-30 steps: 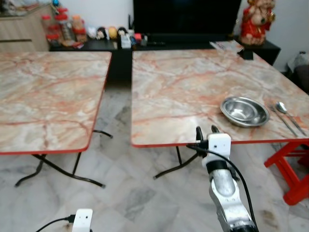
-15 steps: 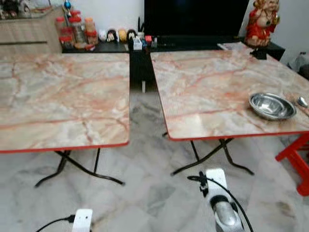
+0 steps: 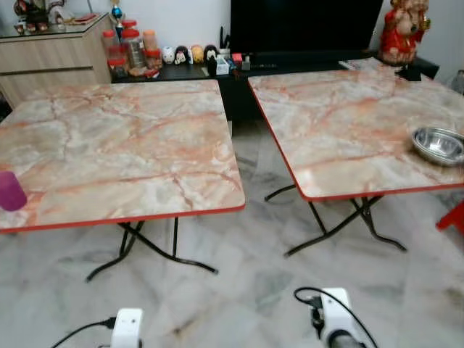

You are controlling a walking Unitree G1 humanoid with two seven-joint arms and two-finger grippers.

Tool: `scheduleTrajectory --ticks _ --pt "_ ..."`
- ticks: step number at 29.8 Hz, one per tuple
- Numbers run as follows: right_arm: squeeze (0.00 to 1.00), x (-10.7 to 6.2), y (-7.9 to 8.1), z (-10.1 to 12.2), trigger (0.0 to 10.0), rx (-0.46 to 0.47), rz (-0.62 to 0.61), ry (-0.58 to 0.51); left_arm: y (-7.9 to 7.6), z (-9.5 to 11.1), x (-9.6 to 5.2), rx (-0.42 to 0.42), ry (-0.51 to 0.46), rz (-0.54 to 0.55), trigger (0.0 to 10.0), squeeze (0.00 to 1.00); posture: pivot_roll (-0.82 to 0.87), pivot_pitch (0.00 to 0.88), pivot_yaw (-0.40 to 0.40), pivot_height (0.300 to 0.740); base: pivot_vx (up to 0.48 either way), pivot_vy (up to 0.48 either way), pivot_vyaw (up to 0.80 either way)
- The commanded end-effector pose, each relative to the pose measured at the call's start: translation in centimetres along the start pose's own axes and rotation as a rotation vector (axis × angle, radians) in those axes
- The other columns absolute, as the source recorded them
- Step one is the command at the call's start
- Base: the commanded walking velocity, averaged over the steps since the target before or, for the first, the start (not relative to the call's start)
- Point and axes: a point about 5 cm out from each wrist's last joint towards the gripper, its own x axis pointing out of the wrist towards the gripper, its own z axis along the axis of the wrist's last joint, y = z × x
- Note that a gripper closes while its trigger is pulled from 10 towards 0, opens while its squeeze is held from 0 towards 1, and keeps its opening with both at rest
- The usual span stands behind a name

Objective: Setting the table

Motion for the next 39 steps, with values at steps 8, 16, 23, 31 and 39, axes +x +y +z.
scheduleTrajectory --ticks 8,16,23,31,39 --pt "0.0 0.01 0.89 -0.04 10.0 0.053 0.016 0.011 1.15 0.1 -0.01 0.014 0.006 0.026 10.0 0.0 0.01 0.0 0.01 0.728 0.0 0.409 0.0" --pt "0.0 0.03 1.0 0.03 10.0 0.06 0.013 0.012 0.88 0.22 0.04 0.013 0.004 0.02 10.0 0.0 0.01 0.0 0.008 0.728 0.0 0.41 0.0" --pt "0.0 0.15 1.05 0.45 10.0 0.06 0.014 0.002 0.87 0.19 0.03 0.011 0.005 0.02 10.0 0.0 0.01 0.0 0.007 0.728 0.0 0.409 0.0" --pt "0.0 0.21 1.13 0.71 10.0 0.065 0.014 -0.007 1.04 0.26 0.04 0.011 0.003 0.024 10.0 0.0 0.02 0.0 0.009 0.728 0.0 0.405 0.0" --pt "0.0 0.22 1.26 0.74 10.0 0.062 0.019 -0.007 1.22 0.36 0.04 0.014 -0.001 0.029 10.0 0.0 0.04 0.0 0.007 0.728 0.0 0.402 0.0"
